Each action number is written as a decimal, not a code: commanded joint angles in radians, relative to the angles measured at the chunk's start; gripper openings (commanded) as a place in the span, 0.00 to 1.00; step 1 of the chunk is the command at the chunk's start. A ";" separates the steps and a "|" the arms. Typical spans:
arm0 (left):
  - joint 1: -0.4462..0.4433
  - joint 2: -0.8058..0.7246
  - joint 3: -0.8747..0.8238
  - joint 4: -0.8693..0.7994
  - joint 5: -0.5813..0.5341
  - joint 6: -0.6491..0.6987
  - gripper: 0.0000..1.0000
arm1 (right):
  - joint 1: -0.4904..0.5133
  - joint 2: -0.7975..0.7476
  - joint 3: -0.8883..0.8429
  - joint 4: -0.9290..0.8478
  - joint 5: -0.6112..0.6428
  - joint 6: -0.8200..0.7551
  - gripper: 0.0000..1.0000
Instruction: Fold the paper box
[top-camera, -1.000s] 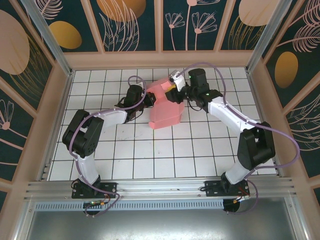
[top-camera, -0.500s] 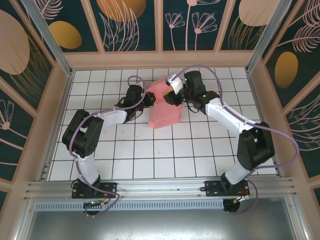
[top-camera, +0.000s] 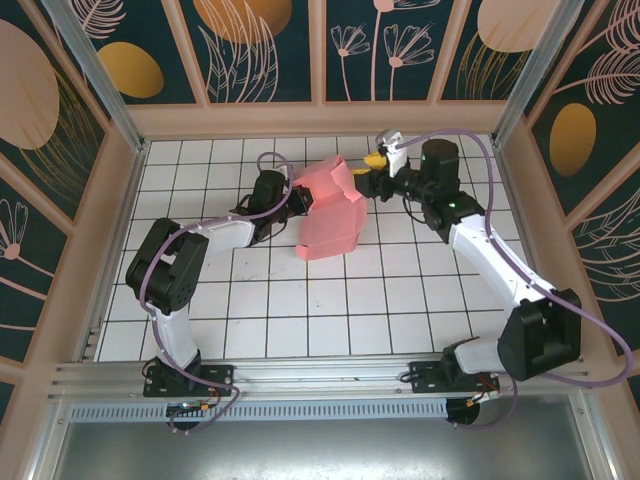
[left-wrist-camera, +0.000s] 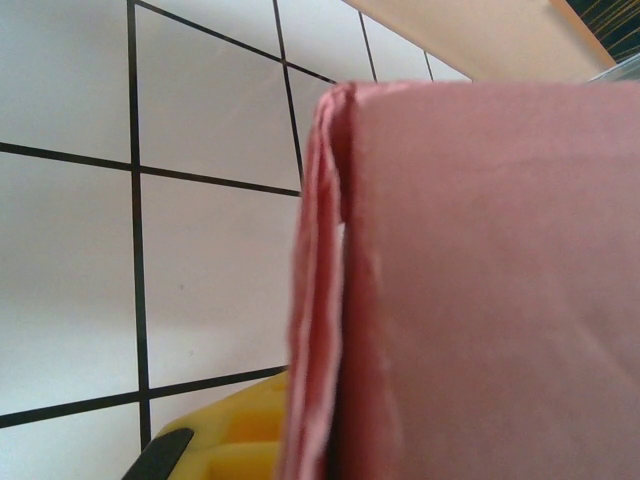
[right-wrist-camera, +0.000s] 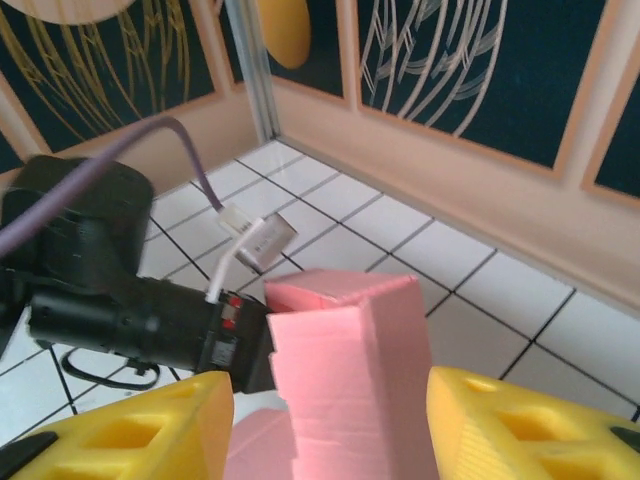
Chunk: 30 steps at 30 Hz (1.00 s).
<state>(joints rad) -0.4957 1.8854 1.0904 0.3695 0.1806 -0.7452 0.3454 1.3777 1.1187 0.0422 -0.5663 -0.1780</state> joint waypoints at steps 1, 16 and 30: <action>0.000 0.007 0.028 0.022 0.019 -0.004 0.00 | -0.002 0.066 0.055 -0.053 -0.018 -0.035 0.55; 0.001 0.004 0.026 0.024 0.017 -0.007 0.00 | 0.032 0.215 0.126 -0.131 -0.084 -0.102 0.31; 0.001 0.001 0.028 0.026 0.026 -0.008 0.00 | 0.132 0.255 0.151 -0.099 0.383 -0.130 0.28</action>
<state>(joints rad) -0.4892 1.8862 1.0904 0.3611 0.1753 -0.7521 0.4545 1.6039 1.2423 -0.0677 -0.3241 -0.2840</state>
